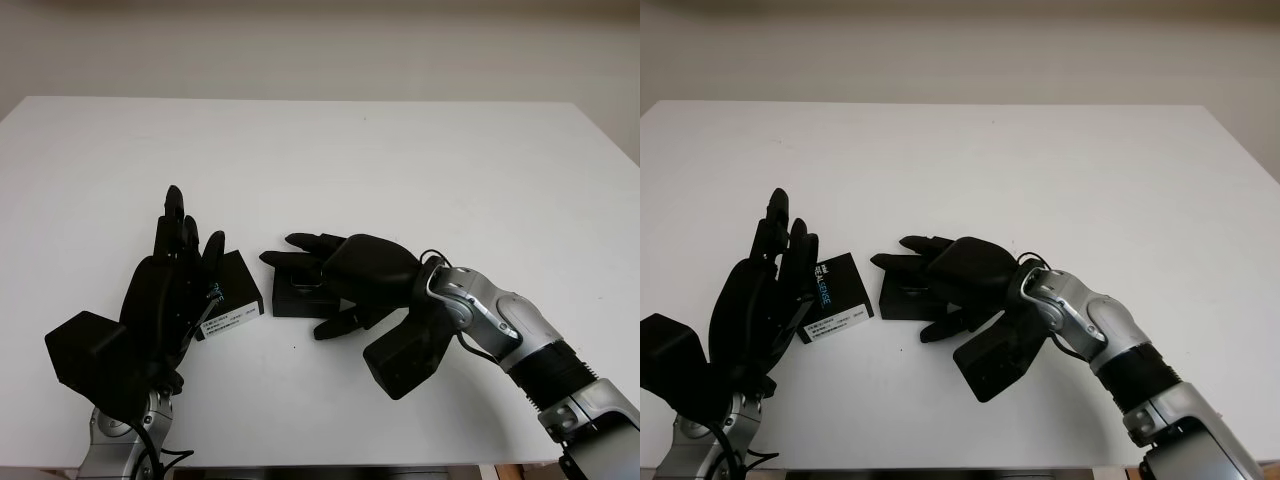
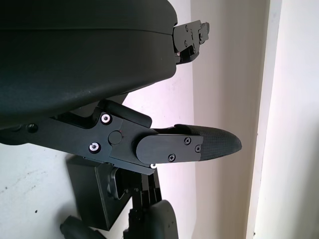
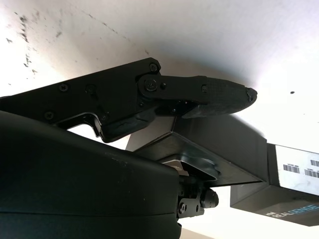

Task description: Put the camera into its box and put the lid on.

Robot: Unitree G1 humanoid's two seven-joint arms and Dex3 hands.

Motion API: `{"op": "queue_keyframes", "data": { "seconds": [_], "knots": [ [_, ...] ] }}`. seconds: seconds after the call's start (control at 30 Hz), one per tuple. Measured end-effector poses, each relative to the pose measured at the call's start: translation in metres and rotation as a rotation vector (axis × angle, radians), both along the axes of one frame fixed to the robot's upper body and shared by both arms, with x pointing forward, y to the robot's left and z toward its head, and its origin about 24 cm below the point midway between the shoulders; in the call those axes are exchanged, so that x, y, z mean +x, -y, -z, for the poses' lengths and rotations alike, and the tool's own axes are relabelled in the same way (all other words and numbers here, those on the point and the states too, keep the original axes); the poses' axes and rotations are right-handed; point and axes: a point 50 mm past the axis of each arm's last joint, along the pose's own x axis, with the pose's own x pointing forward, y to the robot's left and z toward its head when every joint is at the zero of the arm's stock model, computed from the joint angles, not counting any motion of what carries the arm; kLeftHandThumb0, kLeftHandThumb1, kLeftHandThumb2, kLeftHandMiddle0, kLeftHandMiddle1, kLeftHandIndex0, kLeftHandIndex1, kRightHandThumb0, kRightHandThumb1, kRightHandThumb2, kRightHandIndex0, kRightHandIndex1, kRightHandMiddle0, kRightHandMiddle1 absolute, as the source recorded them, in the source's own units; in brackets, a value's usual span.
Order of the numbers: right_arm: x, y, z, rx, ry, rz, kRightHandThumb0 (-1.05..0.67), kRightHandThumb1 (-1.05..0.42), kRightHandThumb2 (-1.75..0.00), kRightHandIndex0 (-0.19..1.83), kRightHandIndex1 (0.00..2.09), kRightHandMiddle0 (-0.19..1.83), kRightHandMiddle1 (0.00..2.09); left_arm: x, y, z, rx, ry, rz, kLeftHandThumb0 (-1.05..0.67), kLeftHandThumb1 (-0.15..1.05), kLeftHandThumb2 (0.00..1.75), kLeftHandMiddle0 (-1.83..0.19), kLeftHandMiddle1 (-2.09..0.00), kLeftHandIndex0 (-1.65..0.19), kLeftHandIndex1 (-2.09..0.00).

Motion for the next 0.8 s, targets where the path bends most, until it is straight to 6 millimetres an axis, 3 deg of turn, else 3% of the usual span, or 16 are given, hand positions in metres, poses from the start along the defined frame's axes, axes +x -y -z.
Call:
{"op": "queue_keyframes", "data": {
  "seconds": [0.47,0.8],
  "knots": [
    [0.002,-0.001,-0.002,0.056,-0.049,0.010,-0.78,-1.05,-0.43,-0.10,0.03,-0.11,0.03,0.000,0.000,0.000,0.003,0.002,0.001,-0.71,1.05,0.39,0.19,0.00,0.19,0.00],
    [0.005,0.019,-0.055,0.493,-0.325,0.120,-0.74,-1.05,-0.42,-0.15,0.03,-0.14,0.04,0.000,-0.001,-0.001,0.011,0.004,0.000,-0.71,1.05,0.39,0.19,0.00,0.19,0.00]
  ]
}}
